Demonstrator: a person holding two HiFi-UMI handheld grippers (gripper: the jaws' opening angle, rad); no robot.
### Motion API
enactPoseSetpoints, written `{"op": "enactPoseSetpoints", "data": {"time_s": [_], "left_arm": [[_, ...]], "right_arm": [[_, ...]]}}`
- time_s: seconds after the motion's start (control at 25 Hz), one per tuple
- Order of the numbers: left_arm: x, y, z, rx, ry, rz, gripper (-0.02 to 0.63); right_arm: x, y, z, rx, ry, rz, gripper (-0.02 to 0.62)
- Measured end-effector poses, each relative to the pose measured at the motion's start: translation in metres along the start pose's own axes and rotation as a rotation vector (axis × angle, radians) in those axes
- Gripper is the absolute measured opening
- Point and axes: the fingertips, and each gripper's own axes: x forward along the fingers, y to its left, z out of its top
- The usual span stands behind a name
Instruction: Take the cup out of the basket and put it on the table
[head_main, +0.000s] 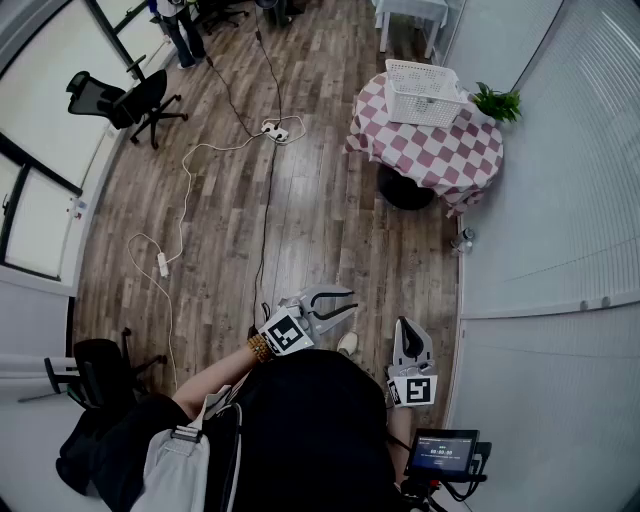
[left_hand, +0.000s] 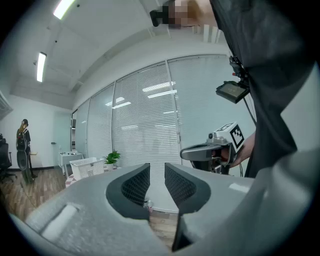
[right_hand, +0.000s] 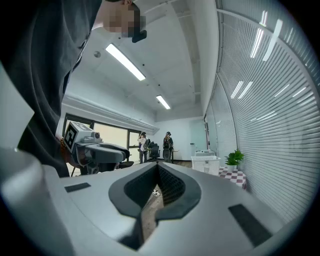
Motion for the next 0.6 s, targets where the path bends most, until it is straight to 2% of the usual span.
{"op": "enactPoseSetpoints", "data": {"time_s": [0.32,0.6], "left_arm": [[0.045,-0.014,0.006,-0.014,0.014,0.015,0.095],[0.076,-0.012,0.013,-0.018,0.015,0.089,0.095]], "right_arm": [[-0.017,-0.038,-0.012,0.026,0.017,0.034,0.009],[-0.015,-0.071,-0.022,0.037,0.024,0.074,0.009]]}}
